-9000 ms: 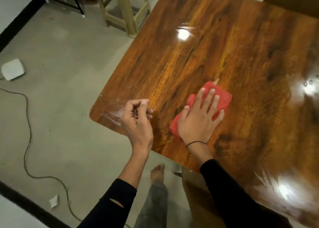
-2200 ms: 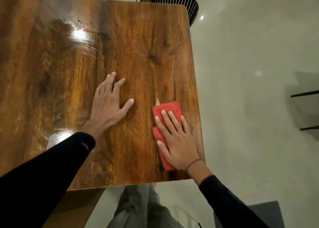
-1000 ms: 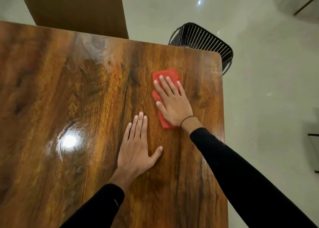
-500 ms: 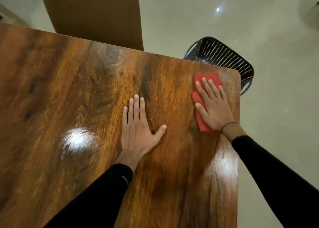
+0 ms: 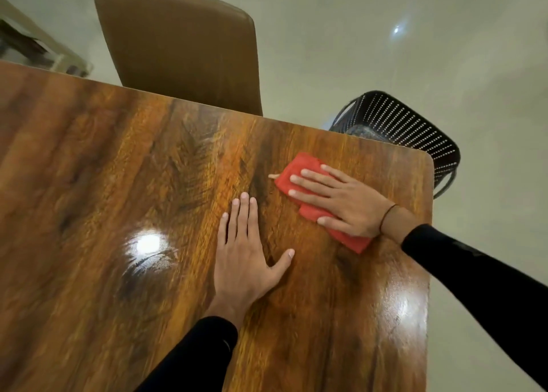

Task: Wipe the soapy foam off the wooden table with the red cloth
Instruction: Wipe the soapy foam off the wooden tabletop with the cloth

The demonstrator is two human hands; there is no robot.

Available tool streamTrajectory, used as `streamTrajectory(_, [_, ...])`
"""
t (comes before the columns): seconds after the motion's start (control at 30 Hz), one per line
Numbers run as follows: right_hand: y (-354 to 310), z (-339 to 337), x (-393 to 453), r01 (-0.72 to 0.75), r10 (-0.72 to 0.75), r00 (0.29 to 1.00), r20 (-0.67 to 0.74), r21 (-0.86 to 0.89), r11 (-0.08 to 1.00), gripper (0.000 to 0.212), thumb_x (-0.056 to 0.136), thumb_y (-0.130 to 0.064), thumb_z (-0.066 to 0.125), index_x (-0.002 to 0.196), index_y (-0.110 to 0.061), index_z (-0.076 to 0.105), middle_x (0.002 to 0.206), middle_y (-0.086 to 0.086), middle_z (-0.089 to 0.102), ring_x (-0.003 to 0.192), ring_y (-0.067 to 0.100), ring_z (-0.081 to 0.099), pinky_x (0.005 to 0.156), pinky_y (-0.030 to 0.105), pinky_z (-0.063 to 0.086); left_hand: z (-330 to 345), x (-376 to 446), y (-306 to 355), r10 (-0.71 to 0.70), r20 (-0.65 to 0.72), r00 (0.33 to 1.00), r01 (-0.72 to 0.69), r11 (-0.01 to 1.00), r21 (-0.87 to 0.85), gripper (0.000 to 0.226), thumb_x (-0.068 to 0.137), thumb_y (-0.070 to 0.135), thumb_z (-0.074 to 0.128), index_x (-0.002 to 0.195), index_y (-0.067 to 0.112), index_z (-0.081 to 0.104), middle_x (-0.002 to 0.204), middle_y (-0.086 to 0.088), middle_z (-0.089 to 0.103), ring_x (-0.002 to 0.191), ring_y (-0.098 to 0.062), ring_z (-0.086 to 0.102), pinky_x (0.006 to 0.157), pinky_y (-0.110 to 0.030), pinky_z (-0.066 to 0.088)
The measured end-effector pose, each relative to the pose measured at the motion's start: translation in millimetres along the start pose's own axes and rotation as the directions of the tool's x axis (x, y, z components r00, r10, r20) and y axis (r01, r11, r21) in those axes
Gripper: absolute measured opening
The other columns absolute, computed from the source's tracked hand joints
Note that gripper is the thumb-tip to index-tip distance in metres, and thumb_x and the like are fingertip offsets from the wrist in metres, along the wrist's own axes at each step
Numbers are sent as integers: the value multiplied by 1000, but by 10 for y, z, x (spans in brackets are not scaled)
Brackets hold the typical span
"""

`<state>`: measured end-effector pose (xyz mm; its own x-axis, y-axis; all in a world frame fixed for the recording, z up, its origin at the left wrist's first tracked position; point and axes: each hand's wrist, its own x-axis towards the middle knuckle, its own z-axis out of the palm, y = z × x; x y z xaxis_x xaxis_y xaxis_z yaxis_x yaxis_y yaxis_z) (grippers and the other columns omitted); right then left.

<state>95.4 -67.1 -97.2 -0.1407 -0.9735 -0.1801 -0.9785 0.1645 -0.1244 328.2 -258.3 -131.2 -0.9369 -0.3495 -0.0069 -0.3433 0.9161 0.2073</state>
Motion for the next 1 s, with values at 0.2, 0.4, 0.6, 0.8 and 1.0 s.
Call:
streamTrajectory(0.2, [61,-266,967,-412,417,907,-63,78,908,75,115,-59,16,181,-25,4,189,5,0,175,27,-2,140,58,3,-21,-2,12,-3,20,1000,2,999,36,121,95,90,40,177,7,8,186,-12,6,173,-26,3,139,-52,12])
streamTrajectory(0.4, [-334,-155,1131,-265,268,958,-98,48,963,75,117,-56,25,181,-22,8,189,7,4,175,29,1,141,55,1,-32,-10,-1,6,21,1000,-7,999,50,119,96,90,39,177,7,12,185,-12,11,173,-27,7,139,-53,13])
streamTrajectory(0.6, [0,36,110,-477,496,859,-131,152,866,74,116,-56,30,181,-27,9,189,2,3,175,24,-2,140,57,3,20,18,-23,8,-6,1000,-8,1000,0,120,91,87,45,176,7,16,185,-13,13,173,-29,11,137,-57,17])
streamTrajectory(0.8, [168,172,-457,-884,919,385,-88,251,395,75,116,-54,25,181,-23,4,189,8,2,175,30,1,141,57,2,57,5,-50,14,-3,1000,-14,1000,-7,122,90,89,42,177,8,11,186,-12,9,173,-27,7,138,-57,14])
streamTrajectory(1.0, [-26,218,-408,-943,994,97,-48,315,107,77,117,-53,29,181,-17,5,188,15,5,174,38,5,141,58,7,49,11,-55,22,-19,1000,-22,1000,4,122,91,89,40,177,8,10,186,-12,9,173,-27,7,139,-56,13])
